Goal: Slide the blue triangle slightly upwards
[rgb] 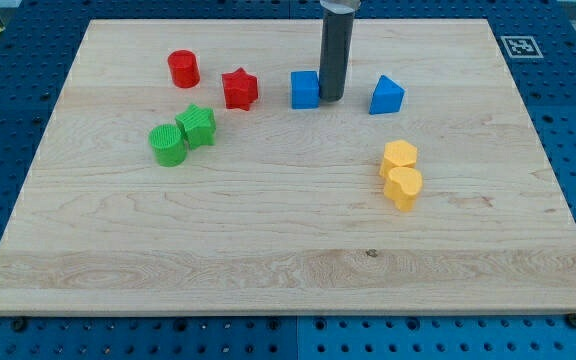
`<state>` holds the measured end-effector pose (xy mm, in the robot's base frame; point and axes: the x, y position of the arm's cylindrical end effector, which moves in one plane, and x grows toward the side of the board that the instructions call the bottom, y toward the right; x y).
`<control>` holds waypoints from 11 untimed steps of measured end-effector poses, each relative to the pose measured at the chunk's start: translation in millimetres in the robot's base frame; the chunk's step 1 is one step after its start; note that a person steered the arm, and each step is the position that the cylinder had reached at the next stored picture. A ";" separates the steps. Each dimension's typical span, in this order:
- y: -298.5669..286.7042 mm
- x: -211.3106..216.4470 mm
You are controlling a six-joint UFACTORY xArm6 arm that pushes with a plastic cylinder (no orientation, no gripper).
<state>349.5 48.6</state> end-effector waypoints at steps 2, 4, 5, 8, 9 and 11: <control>15.2 46.0; 85.8 58.4; 91.0 57.8; 65.3 11.6; 59.6 -7.5; 78.1 -8.5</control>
